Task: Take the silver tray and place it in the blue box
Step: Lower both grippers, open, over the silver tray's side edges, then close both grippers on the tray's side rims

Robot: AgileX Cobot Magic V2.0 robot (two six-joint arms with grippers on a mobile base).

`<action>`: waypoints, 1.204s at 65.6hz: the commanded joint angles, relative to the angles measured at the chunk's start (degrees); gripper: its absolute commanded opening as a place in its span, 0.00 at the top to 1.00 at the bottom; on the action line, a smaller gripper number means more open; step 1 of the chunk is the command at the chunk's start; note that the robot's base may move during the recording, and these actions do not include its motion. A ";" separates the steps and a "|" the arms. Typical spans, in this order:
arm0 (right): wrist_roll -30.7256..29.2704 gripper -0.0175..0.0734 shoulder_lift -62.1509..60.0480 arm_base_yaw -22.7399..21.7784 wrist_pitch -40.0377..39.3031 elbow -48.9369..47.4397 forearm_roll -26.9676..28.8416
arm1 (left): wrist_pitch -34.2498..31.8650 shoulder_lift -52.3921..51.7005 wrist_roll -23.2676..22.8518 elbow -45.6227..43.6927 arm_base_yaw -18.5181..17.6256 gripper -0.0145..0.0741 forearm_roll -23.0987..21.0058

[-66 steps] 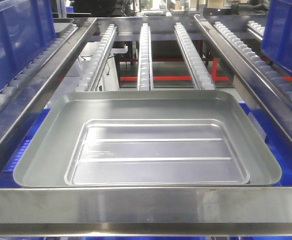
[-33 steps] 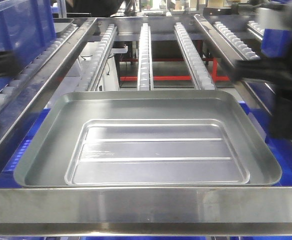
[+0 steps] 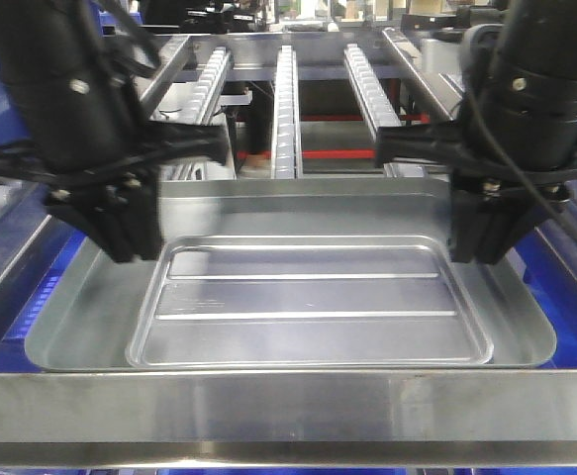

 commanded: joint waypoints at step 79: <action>-3.42 0.26 -0.67 0.30 -1.87 -1.81 -0.41 | 2.18 -0.11 -3.90 -1.97 -1.36 0.57 2.28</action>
